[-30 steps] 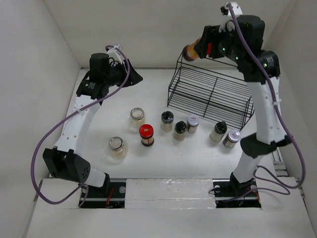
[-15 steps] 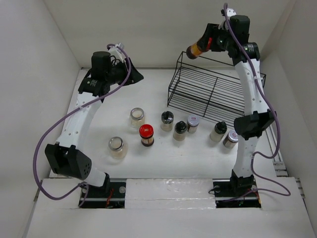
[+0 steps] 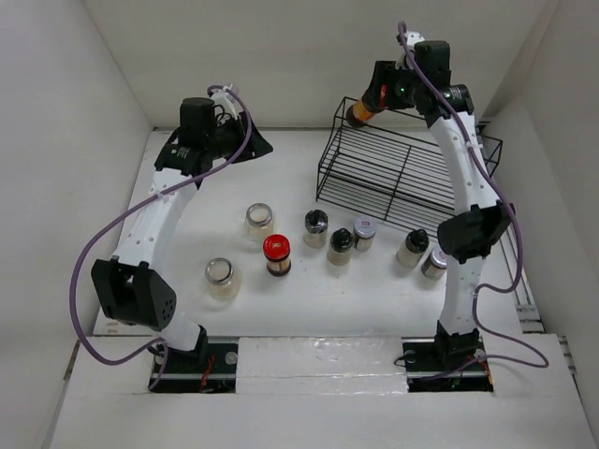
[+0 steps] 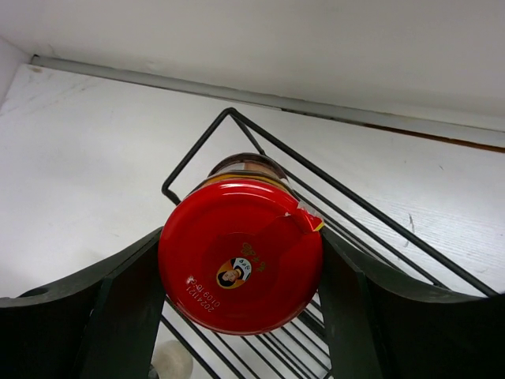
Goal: Organize the condiment bottles
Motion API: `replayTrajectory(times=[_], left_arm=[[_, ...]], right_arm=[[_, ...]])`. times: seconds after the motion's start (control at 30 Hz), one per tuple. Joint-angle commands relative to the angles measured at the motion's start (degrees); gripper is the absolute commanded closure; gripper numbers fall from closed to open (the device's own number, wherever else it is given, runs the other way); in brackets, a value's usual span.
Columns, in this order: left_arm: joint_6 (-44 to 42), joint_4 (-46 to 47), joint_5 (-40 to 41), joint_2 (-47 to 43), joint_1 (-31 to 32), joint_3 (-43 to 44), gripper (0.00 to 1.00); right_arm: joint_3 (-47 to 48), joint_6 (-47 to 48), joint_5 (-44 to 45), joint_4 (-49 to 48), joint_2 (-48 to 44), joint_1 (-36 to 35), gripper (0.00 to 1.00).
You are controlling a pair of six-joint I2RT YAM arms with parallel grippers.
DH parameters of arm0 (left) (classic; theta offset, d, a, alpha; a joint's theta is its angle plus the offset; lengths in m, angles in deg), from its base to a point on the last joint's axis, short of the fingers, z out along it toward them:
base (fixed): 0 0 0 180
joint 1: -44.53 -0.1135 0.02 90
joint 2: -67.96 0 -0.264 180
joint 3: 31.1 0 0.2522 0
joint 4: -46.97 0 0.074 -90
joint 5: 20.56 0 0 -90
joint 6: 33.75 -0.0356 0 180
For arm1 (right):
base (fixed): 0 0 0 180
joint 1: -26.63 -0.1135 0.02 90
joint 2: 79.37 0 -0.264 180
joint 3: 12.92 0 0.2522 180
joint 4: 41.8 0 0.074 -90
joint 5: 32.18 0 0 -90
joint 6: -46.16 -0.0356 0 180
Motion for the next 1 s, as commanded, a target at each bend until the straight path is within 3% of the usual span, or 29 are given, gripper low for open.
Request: replayTrajectory(times=[0.0,0.4,0.47,0.5,0.53,0.57,0.67,0.83,0.97], left_arm=[[-0.5,1.0,-0.2,-0.4,0.2,2.5,0.62],[-1.1,0.5,0.3,1.1,0.8,4.2,0.62],[-1.1,0.0,0.3,1.7,0.8,4.2,0.62],[-1.1,0.0,0.3,1.7,0.8,4.2,0.62],[-1.1,0.0,0.3,1.7,0.8,4.2,0.62],[-1.1,0.0,0.3,1.7,0.8,4.2,0.62],[-1.1,0.0,0.8,1.7,0.8,4.2,0.62],[-1.1,0.0,1.4,1.7,0.8,4.2,0.62],[-1.1,0.0,1.4,1.7,0.8,4.2,0.62]], right_arm=[[2.6,1.3,1.2,-5.8,0.4,-1.3,0.65],[4.4,2.6,6.3,-3.6,5.4,-4.1,0.62],[4.4,2.6,7.6,-3.6,5.4,-4.8,0.54],[4.4,2.6,7.6,-4.2,5.4,-5.4,0.42],[4.4,2.6,8.1,-4.2,5.4,-5.9,0.42],[4.4,2.6,8.1,-5.2,5.4,-5.9,0.33],[4.4,2.6,8.1,-7.0,5.4,-7.0,0.20],[4.4,1.4,8.1,-9.0,4.9,-7.0,0.08],[4.4,0.9,7.5,-10.5,3.7,-7.0,0.05]])
